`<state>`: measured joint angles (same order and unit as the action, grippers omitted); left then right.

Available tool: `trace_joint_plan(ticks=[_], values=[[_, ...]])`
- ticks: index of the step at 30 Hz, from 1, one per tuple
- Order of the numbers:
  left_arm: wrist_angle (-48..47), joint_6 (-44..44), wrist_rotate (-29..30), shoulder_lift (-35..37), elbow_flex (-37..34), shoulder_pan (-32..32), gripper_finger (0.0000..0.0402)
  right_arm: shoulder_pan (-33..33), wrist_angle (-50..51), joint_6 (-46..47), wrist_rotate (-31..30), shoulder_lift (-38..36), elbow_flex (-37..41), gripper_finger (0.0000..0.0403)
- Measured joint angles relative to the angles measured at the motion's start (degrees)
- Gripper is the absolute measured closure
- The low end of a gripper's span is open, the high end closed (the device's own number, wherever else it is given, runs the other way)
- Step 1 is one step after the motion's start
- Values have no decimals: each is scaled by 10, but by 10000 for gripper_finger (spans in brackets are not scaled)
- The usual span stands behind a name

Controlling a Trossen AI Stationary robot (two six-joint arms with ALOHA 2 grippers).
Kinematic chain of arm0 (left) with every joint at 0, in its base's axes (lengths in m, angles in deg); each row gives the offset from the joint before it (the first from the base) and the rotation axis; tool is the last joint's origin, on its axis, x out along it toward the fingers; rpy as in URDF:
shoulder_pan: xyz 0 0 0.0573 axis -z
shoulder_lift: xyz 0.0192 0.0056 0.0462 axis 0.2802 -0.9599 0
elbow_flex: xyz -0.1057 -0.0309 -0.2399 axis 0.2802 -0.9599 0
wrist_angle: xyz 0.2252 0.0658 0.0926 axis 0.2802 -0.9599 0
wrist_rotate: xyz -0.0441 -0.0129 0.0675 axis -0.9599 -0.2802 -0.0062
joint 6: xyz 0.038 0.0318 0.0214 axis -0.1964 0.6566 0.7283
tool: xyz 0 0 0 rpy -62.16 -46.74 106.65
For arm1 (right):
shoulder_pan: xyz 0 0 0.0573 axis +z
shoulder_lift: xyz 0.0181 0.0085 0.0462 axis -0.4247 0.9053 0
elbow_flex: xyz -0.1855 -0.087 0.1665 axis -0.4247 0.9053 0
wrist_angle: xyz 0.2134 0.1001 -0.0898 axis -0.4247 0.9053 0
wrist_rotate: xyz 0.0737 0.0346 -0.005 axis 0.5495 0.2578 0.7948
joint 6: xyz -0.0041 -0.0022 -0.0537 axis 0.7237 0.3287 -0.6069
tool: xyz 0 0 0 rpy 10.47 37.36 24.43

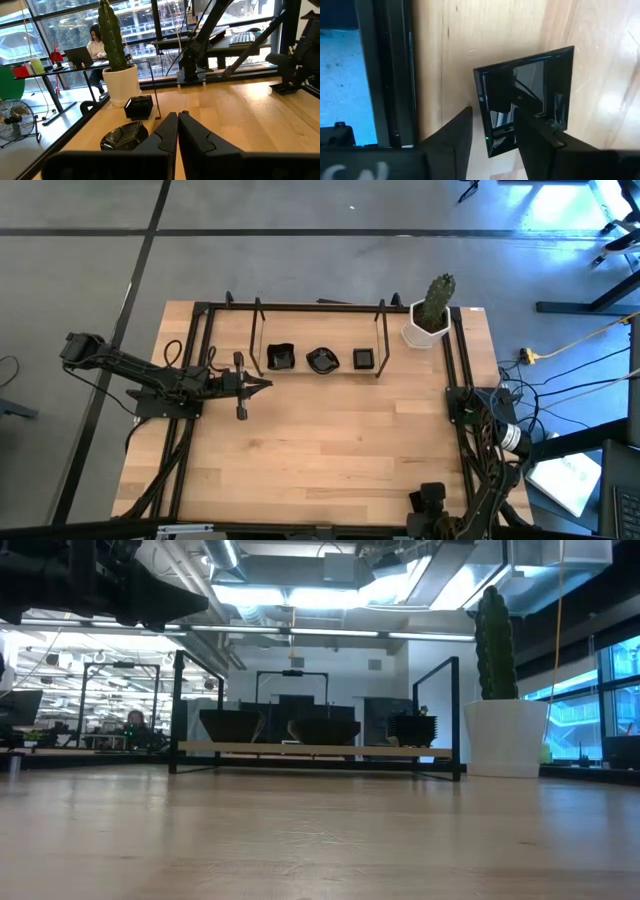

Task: Pick & Place Mini shaped plates
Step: Stack the black square plate on top of the black square plate on the shelf

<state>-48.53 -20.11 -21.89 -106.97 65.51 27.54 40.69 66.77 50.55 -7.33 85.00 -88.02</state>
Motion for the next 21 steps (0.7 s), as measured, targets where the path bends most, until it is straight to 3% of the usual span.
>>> trace_joint_plan(ticks=[3,10,15,21], values=[[0,0,0,0,0,0,392,0,-4,-6,0,0,0,285],[0,0,0,0,0,0,397,0,8,-15,-1,0,2,392],[-1,0,0,0,0,0,394,-6,25,-18,-20,0,2,389],[-1,0,0,0,0,0,397,-34,120,-41,-97,0,-52,395]])
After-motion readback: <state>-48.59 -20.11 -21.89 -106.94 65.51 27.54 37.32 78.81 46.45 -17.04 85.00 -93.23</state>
